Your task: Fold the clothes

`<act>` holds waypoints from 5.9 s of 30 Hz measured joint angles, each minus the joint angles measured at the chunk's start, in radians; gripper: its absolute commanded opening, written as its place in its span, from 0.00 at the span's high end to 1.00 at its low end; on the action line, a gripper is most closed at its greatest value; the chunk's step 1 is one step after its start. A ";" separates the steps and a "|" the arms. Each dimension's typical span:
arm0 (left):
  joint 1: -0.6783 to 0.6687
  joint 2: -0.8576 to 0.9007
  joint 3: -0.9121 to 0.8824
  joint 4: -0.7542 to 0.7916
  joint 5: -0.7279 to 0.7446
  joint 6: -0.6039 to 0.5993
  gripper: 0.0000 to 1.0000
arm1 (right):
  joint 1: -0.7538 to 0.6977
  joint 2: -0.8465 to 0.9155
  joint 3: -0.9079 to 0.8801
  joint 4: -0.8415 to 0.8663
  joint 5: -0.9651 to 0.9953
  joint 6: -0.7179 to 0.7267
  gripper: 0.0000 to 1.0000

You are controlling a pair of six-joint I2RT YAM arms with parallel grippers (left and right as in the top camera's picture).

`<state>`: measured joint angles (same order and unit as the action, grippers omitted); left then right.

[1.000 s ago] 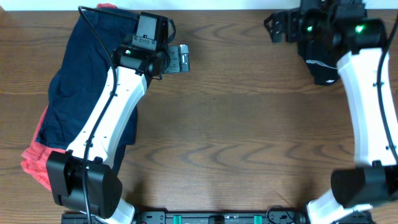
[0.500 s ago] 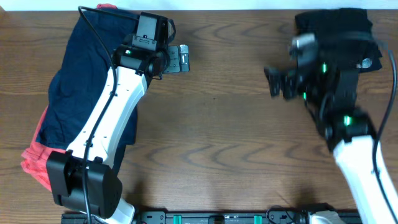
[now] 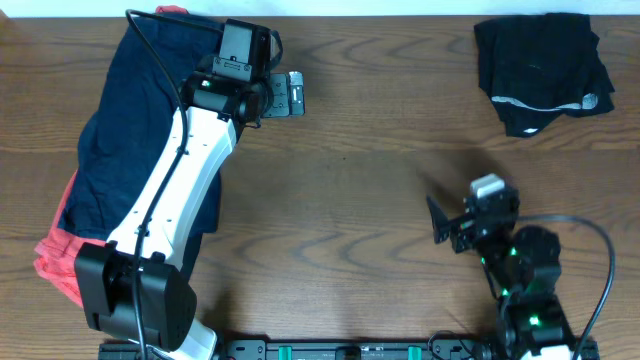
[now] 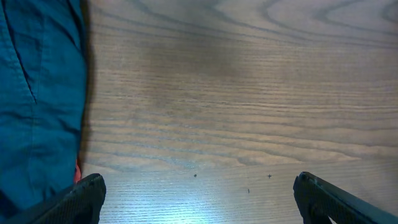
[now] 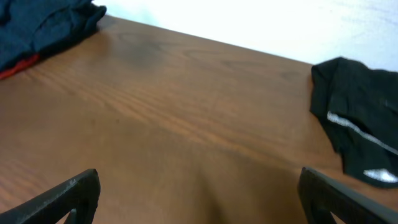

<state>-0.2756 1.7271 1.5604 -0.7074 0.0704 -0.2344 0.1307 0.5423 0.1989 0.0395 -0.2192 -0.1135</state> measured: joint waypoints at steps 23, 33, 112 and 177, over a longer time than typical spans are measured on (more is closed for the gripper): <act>0.000 0.000 0.000 0.000 0.000 0.000 0.02 | 0.000 -0.290 -0.191 -0.035 0.000 0.000 0.01; 0.000 0.000 0.000 0.000 0.000 0.000 0.02 | 0.000 -0.346 -0.191 -0.090 0.000 0.000 0.01; 0.399 -0.999 -1.026 0.631 -0.072 0.028 0.02 | 0.000 -0.531 -0.191 -0.089 0.000 0.000 0.01; 0.399 -1.717 -1.542 0.681 -0.050 0.045 0.02 | 0.000 -0.531 -0.191 -0.089 0.000 0.000 0.01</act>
<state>0.1234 0.0101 0.0185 -0.0265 0.0204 -0.1898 0.1307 0.0116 0.0078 -0.0498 -0.2192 -0.1135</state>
